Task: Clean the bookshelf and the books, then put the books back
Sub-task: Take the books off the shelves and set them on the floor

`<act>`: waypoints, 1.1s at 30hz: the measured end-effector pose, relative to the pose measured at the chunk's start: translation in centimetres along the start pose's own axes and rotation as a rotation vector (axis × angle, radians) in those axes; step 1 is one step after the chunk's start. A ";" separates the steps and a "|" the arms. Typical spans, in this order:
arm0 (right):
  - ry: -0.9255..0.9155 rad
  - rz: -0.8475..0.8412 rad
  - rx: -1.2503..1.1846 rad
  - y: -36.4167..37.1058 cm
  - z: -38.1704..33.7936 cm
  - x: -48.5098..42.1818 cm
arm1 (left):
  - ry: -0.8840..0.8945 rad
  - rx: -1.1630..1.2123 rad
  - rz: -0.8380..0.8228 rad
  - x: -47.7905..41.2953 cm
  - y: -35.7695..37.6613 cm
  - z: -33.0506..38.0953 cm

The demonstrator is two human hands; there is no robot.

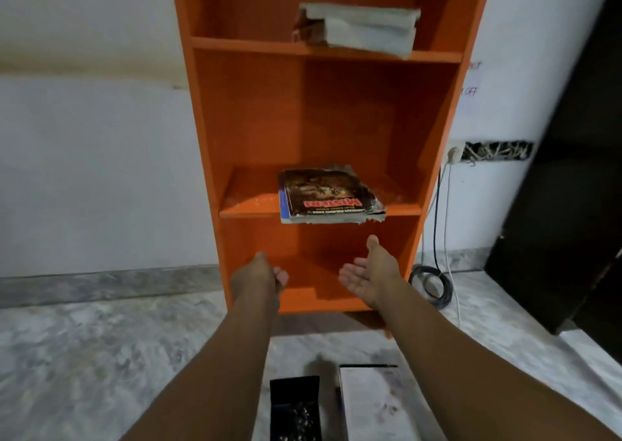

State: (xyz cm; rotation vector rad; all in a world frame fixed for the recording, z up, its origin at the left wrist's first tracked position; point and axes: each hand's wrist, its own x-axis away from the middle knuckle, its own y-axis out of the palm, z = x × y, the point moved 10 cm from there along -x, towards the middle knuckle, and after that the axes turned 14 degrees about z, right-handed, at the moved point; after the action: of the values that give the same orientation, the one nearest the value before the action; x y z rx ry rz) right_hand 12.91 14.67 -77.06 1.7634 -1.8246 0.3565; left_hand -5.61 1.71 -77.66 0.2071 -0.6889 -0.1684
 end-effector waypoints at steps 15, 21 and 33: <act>0.081 -0.096 -0.197 10.6 -3.6 -3.5 | 0.225 0.006 -0.036 4.1 7.3 10.4; 0.070 -0.109 -0.260 10.0 -4.7 -4.3 | 0.198 0.066 -0.063 5.2 9.9 10.4; -0.139 -0.108 -0.477 6.3 -14.7 -0.6 | 0.225 0.276 -0.320 18.5 18.3 16.6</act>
State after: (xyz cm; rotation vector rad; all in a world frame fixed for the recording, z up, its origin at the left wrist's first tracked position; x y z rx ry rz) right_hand 9.85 23.97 -64.33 1.5658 -1.7169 -0.2353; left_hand -0.68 13.08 -49.39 0.5926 -0.4489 -0.3504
